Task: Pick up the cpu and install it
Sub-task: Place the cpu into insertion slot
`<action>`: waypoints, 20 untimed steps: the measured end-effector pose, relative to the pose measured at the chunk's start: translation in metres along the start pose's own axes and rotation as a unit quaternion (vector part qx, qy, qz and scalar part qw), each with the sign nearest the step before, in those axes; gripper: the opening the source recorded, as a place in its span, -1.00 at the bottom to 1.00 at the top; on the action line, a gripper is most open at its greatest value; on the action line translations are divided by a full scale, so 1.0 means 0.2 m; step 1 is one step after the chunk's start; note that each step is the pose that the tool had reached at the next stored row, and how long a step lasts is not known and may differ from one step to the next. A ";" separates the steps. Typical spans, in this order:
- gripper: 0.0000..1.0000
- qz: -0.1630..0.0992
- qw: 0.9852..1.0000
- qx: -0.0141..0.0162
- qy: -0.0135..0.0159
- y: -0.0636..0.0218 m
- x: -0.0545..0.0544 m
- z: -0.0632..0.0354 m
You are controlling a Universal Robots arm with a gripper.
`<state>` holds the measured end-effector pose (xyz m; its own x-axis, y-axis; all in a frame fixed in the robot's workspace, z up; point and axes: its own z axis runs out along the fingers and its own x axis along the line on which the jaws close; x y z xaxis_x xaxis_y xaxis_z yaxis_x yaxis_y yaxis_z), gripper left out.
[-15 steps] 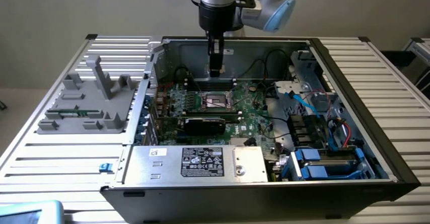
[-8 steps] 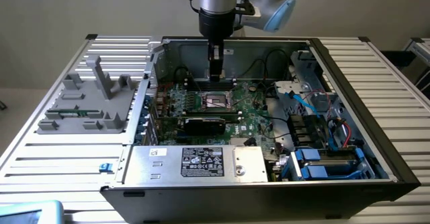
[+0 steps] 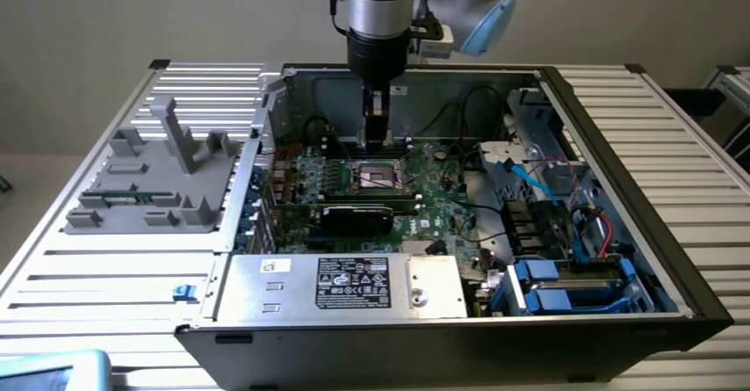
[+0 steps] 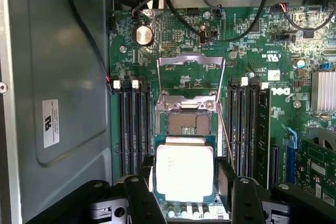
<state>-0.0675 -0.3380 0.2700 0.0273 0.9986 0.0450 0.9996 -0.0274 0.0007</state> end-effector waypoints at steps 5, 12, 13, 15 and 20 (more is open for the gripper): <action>0.11 0.000 1.000 0.000 0.000 0.005 0.00 0.040; 0.11 0.000 1.000 -0.001 0.000 0.009 -0.01 0.077; 0.11 0.000 1.000 -0.001 0.000 0.009 -0.01 0.081; 0.11 0.000 1.000 -0.003 0.000 0.011 -0.01 0.087; 0.11 0.000 1.000 -0.006 0.000 0.011 -0.01 0.097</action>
<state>-0.0653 -0.3387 0.2506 0.0265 0.9986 0.0452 0.9995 -0.0271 0.0129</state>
